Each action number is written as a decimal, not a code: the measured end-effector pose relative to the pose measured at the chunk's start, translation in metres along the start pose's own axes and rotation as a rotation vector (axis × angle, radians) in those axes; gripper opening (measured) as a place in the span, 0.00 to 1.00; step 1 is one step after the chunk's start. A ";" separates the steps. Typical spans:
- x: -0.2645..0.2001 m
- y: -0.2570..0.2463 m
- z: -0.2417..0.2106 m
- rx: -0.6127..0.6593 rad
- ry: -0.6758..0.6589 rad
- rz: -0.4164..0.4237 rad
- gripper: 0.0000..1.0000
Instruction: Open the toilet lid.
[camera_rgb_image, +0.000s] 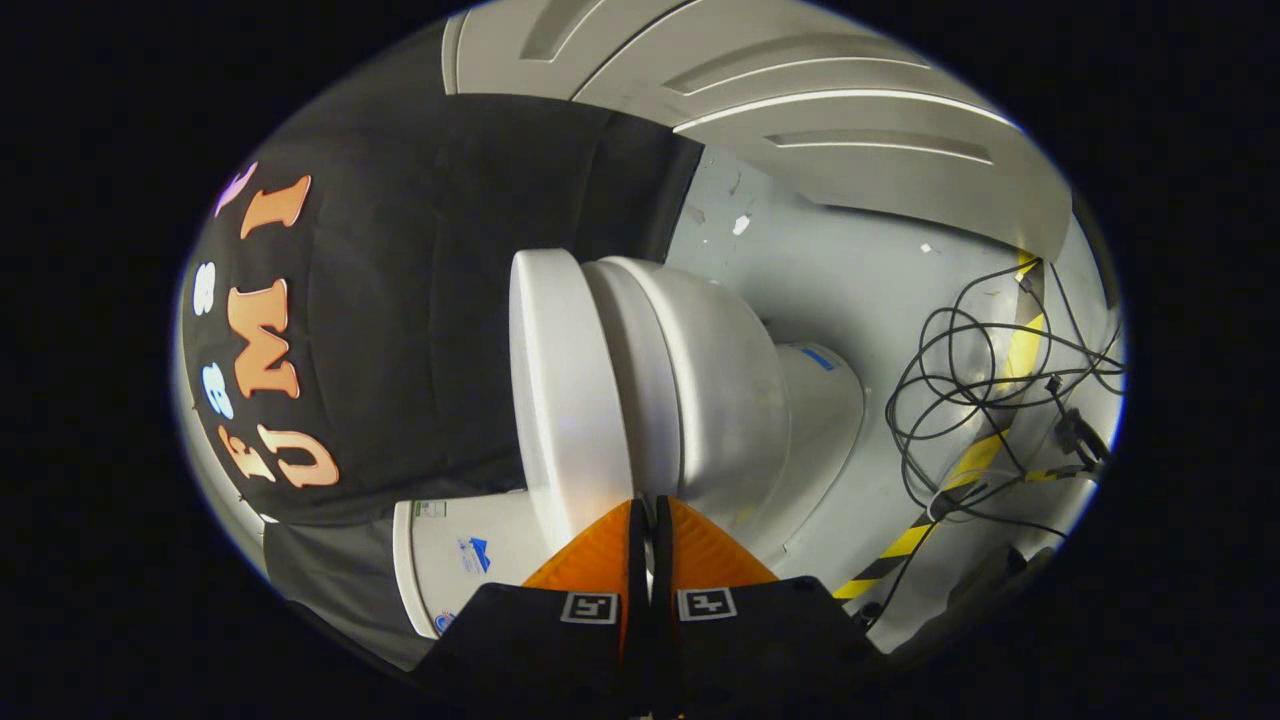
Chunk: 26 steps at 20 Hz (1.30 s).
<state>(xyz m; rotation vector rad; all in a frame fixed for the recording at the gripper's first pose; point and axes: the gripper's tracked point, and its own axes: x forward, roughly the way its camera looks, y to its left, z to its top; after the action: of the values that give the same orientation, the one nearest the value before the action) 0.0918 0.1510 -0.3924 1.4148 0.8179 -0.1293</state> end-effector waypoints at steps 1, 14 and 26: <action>-0.001 0.000 0.000 0.042 0.012 0.002 0.08; -0.003 0.015 0.006 -0.211 -0.094 -0.088 0.08; -0.025 0.075 -0.004 -0.471 -0.188 -0.134 0.08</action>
<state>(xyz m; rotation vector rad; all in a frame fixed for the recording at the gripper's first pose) 0.1120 0.1598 -0.3168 0.8909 0.7281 -0.1579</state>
